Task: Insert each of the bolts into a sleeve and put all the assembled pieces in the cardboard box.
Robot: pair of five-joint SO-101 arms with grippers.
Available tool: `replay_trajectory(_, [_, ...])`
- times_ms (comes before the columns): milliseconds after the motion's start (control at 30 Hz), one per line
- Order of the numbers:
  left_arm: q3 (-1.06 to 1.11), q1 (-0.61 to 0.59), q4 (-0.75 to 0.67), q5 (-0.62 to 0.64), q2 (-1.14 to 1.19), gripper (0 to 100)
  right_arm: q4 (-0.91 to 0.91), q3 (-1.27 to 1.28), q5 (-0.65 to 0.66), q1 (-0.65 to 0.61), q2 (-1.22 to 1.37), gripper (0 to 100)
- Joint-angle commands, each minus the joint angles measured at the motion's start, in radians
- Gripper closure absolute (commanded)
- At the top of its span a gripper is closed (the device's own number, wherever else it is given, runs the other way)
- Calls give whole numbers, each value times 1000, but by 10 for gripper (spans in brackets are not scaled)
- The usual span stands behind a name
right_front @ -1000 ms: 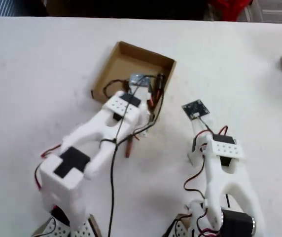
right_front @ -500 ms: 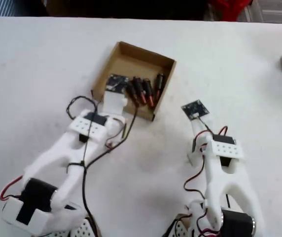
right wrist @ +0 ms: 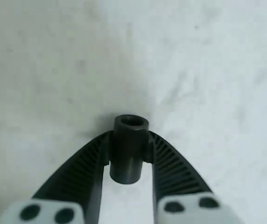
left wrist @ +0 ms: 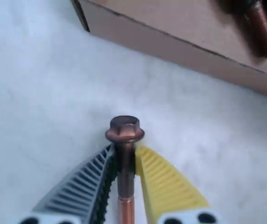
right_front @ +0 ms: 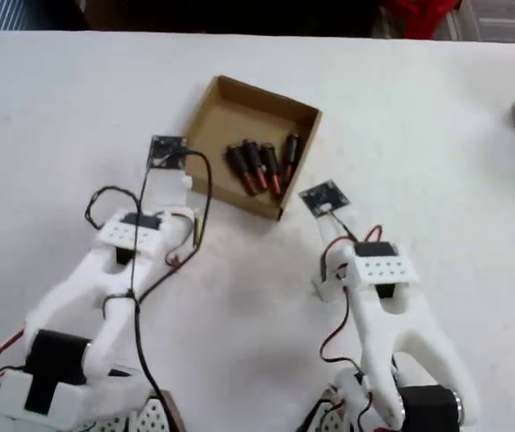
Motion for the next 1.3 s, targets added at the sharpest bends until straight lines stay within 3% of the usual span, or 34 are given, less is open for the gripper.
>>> replay_trajectory(0, [31,-12,-40,-23,-99,979,13,-92,-129,-96,-31,982])
replay_trajectory(200, [172,-30,-126,-100,-232,978,-4,-164,-250,-259,-31,982])
replay_trajectory(433, [262,-128,-203,-101,-320,977,-265,-153,-396,-380,-24,982])
replay_trajectory(733, [258,-185,-203,-101,-318,977,-516,-74,-410,-475,-24,982])
replay_trajectory(1033, [258,-186,-203,-101,-320,977,-1181,190,-410,-479,-22,982])
replay_trajectory(1267, [258,-186,-204,-101,-323,977,-1366,273,-425,-530,-22,982])
